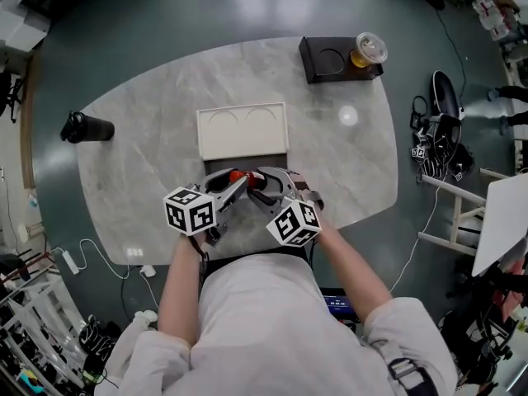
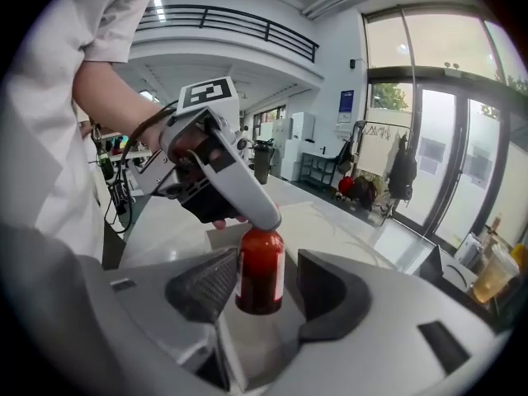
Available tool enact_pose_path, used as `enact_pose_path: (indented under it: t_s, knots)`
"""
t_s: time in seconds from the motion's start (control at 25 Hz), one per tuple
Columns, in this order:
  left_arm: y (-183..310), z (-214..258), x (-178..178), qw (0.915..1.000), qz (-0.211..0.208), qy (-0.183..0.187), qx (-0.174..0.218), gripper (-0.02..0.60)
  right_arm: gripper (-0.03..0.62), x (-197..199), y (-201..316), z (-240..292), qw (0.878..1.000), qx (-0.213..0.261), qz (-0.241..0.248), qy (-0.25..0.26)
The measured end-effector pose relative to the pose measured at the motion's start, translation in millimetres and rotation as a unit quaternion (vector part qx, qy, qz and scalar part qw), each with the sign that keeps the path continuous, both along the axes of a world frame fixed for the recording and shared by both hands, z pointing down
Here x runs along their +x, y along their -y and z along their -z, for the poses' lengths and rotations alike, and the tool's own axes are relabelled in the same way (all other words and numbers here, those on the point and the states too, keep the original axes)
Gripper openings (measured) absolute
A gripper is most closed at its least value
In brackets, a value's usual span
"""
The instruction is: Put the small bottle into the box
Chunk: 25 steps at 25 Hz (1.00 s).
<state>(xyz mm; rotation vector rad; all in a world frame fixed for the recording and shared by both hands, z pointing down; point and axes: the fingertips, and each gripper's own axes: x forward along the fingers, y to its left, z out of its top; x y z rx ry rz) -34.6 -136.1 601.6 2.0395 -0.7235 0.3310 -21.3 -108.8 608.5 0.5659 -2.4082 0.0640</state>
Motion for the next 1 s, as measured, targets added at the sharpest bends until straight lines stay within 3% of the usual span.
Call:
enact_pose_path:
  t_s: [0.16, 0.24, 0.36, 0.52, 0.64, 1.0]
  knots:
    - [-0.8, -2.0, 1.3, 0.9988, -0.04, 0.025, -0.013, 0.156, 0.189, 11.4, -6.7, -0.8, 0.999, -0.022, -0.031, 0.015]
    - [2.5, -7.3, 4.2, 0.9974, -0.056, 0.04, -0.021, 0.156, 0.06, 20.1, -11.2, 0.0, 0.998, -0.026, -0.051, 0.024]
    - [8.4, -17.3, 7.1, 0.9943, -0.076, 0.069, -0.028, 0.156, 0.04, 37.0, -14.3, -1.0, 0.995, -0.031, -0.086, 0.029]
    - [9.2, -22.1, 23.1, 0.9894, -0.108, 0.097, -0.012, 0.156, 0.029, 67.5, -1.9, -0.6, 0.984, -0.035, -0.171, 0.044]
    - [7.3, -25.8, 37.6, 0.9829, -0.129, 0.13, 0.016, 0.156, 0.029, 84.3, 7.4, 1.5, 0.974, -0.032, -0.215, 0.055]
    - [5.7, -27.0, 69.3, 0.9588, -0.162, 0.204, 0.112, 0.156, 0.029, 110.0, 18.5, 4.4, 0.959, -0.032, -0.271, 0.078]
